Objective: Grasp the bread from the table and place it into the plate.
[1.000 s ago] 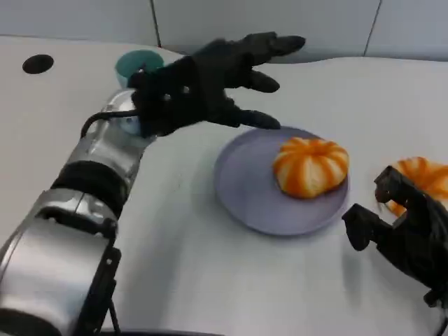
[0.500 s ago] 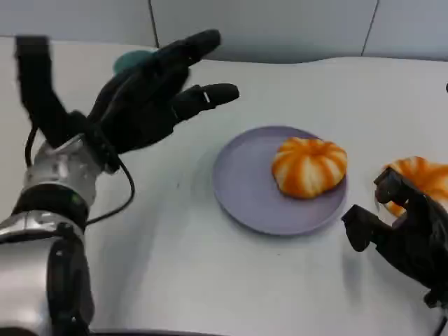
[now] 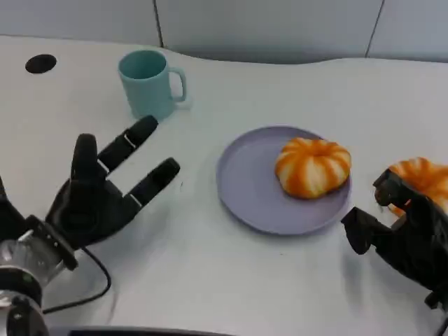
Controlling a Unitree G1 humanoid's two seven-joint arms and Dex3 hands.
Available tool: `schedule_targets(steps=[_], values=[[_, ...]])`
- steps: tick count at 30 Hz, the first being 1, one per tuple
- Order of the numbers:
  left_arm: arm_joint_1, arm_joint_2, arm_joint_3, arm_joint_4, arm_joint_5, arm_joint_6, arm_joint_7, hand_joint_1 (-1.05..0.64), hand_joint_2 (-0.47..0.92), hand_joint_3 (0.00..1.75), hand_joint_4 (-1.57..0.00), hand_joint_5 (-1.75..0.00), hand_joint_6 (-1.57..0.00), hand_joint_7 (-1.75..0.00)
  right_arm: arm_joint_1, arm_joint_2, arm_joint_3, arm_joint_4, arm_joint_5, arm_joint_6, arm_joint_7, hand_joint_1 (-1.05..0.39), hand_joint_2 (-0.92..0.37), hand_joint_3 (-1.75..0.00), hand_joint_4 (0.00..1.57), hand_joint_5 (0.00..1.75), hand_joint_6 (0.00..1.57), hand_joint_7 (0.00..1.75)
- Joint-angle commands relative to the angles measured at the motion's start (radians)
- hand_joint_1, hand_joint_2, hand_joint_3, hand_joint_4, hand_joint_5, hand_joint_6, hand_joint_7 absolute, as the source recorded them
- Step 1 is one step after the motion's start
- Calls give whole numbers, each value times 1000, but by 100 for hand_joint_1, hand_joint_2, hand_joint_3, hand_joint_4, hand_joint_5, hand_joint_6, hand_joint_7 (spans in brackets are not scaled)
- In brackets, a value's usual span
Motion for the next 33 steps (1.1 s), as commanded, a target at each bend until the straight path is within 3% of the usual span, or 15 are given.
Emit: schedule_targets(steps=[1, 28, 29, 33], values=[[6, 22, -18, -15, 20, -45, -23, -82, 92, 53, -11, -129, -32, -86, -8, -15, -9, 14, -4, -14, -1, -40, -88, -1, 90, 175, 65, 175], [-26, 42, -78, 20, 87, -99, -134, -83, 92, 43, -16, -124, -33, -96, -12, -11, -5, 28, -11, -39, 7, -41, -89, 0, 89, 175, 64, 175], [-27, 43, -81, 19, 91, -103, -130, -83, 92, 41, -15, -140, -34, -102, -11, -12, -6, 26, -10, -36, 5, -41, -89, 0, 89, 175, 64, 175], [-26, 42, -86, 15, 100, -127, -117, -84, 92, 40, -10, -167, -33, -116, -9, -13, -7, 22, -12, -33, -4, -41, -88, 0, 90, 175, 65, 175]])
